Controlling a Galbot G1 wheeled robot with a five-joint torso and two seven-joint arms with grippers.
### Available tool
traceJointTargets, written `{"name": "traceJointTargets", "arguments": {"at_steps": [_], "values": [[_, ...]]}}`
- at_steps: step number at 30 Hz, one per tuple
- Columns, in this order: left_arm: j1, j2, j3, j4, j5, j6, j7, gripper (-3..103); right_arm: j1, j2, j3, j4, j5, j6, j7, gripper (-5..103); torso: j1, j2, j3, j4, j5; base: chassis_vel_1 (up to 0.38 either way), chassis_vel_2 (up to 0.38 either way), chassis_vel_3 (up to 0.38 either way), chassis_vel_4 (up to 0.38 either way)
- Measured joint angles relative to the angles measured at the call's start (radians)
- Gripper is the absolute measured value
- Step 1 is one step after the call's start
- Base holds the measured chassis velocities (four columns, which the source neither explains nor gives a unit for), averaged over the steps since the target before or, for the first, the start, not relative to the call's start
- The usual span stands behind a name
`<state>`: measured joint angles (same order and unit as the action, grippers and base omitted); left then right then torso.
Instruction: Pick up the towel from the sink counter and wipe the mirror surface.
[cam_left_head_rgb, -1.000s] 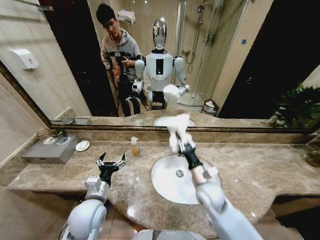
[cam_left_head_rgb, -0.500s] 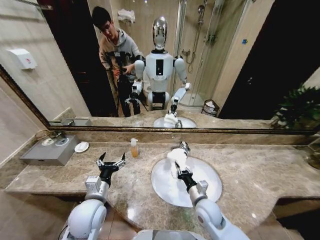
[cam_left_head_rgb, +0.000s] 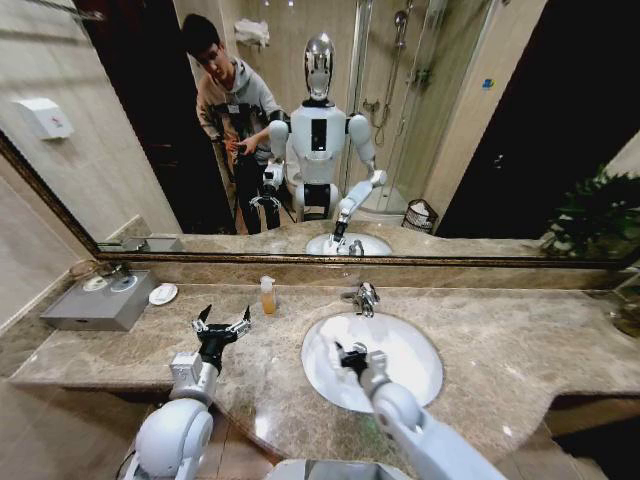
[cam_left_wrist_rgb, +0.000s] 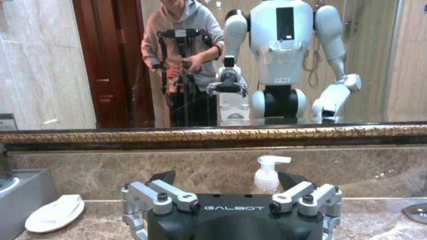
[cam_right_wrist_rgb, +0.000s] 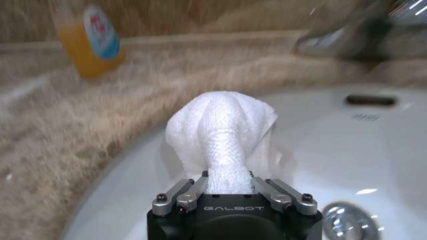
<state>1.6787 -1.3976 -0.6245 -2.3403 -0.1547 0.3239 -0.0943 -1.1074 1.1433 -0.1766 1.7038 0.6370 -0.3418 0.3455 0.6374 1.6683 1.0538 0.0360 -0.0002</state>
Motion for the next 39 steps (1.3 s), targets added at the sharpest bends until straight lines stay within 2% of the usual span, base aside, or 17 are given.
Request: {"name": "traceJointTargets", "arguments": {"at_steps": [4,9,12,17,18,20,23,27,30,36,39], "values": [[0.000,0.000,0.000,0.000,0.000,0.000,0.000,100,0.028,0.008,-0.017,-0.070,-0.003,-0.005,-0.003,18,0.000,0.000,0.000,-0.0002,-0.0002,0.000,0.000,0.000,0.000],[0.000,0.000,0.000,0.000,0.000,0.000,0.000,100,0.062,-0.032,-0.029,-0.139,-0.024,-0.038,-0.014,18,0.000,0.000,0.000,-0.0002,0.0001,0.000,0.000,0.000,0.000],[0.000,0.000,0.000,0.000,0.000,0.000,0.000,100,0.077,-0.075,-0.011,-0.193,-0.064,-0.057,-0.010,18,0.000,0.000,0.000,0.0000,0.0002,0.000,0.000,0.000,0.000],[0.000,0.000,0.000,0.000,0.000,0.000,0.000,100,0.059,-0.142,0.028,-0.189,-0.070,-0.068,0.016,18,0.000,0.000,0.000,0.0011,0.0015,0.000,0.000,0.000,0.000],[0.000,0.000,0.000,0.000,0.000,0.000,0.000,100,0.043,-0.177,0.053,-0.174,-0.074,-0.070,0.035,18,0.000,0.000,0.000,0.0003,-0.0008,0.000,0.000,0.000,0.000],[0.000,0.000,0.000,0.000,0.000,0.000,0.000,100,0.020,-0.217,0.079,-0.149,-0.090,-0.070,0.056,18,0.000,0.000,0.000,-0.0002,0.0008,0.000,0.000,0.000,0.000],[0.000,0.000,0.000,0.000,0.000,0.000,0.000,100,0.006,-0.240,0.092,-0.136,-0.107,-0.063,0.064,18,0.000,0.000,0.000,-0.0003,-0.0002,0.000,0.000,0.000,0.000],[0.000,0.000,0.000,0.000,0.000,0.000,0.000,100,0.026,-0.200,0.078,-0.157,-0.106,-0.064,0.073,18,0.000,0.000,0.000,-0.0015,-0.0018,0.000,0.000,0.000,0.000],[0.000,0.000,0.000,0.000,0.000,0.000,0.000,100,0.058,-0.131,0.019,-0.180,-0.083,-0.067,0.073,18,0.000,0.000,0.000,-0.0011,0.0001,0.000,0.000,0.000,0.000],[0.000,0.000,0.000,0.000,0.000,0.000,0.000,100,0.123,0.004,-0.109,-0.145,0.007,-0.059,0.106,18,0.000,0.000,0.000,-0.0002,-0.0002,0.000,0.000,0.000,0.000],[0.000,0.000,0.000,0.000,0.000,0.000,0.000,100,0.138,0.031,-0.135,-0.106,0.062,-0.068,0.133,18,0.000,0.000,0.000,0.0004,0.0002,0.000,0.000,0.000,0.000]]}}
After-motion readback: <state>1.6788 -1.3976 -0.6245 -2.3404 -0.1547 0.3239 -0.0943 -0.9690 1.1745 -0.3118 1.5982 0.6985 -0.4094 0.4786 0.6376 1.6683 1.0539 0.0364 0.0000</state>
